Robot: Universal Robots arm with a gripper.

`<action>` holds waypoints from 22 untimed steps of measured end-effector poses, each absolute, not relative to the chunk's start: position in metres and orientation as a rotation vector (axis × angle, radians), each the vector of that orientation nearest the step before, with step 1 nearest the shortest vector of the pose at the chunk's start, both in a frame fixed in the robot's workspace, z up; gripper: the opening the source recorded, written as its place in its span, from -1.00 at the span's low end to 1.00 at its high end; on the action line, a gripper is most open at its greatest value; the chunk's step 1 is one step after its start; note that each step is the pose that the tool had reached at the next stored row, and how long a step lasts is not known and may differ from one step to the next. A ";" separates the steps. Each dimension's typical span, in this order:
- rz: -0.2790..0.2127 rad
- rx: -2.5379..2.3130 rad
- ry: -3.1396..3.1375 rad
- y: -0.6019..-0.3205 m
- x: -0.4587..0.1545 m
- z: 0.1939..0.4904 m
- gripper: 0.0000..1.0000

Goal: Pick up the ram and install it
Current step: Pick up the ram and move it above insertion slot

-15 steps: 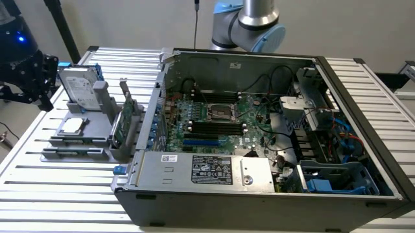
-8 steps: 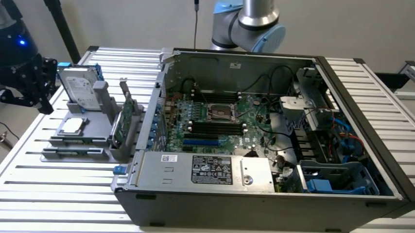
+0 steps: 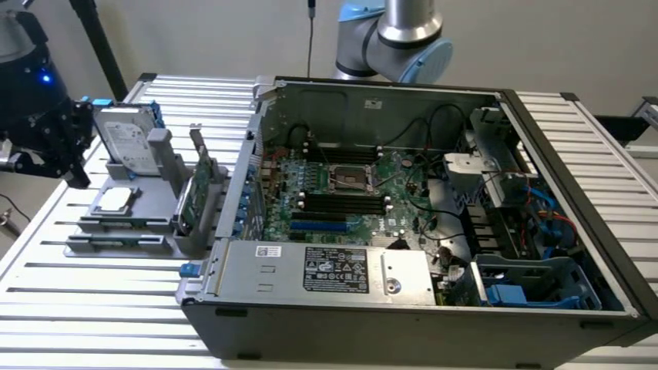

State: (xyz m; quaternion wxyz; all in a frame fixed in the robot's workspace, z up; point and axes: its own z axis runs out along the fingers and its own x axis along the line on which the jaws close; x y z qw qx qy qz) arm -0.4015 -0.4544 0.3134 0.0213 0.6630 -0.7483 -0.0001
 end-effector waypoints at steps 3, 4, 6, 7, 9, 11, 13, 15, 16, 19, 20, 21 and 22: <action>0.000 2.057 -2.317 -0.455 -0.401 0.310 -0.79; 0.000 2.057 -2.317 -0.455 -0.400 0.309 -0.79; 0.000 2.057 -2.317 -0.455 -0.399 0.306 -0.76; 0.000 2.057 -2.317 -0.455 -0.399 0.304 -0.52; 0.000 2.058 -2.317 -0.455 -0.398 0.300 -0.40; 0.000 2.057 -2.317 -0.456 -0.398 0.297 -0.29; 0.000 2.058 -2.317 -0.456 -0.398 0.293 -0.17; 0.000 2.059 -2.316 -0.456 -0.398 0.290 -0.04; 0.000 2.059 -2.316 -0.456 -0.398 0.288 -0.04; 0.000 2.059 -2.315 -0.457 -0.398 0.282 -0.04; 0.000 2.060 -2.315 -0.457 -0.398 0.281 -0.04; 0.000 2.060 -2.315 -0.457 -0.398 0.279 -0.04; 0.000 2.060 -2.315 -0.457 -0.398 0.277 -0.04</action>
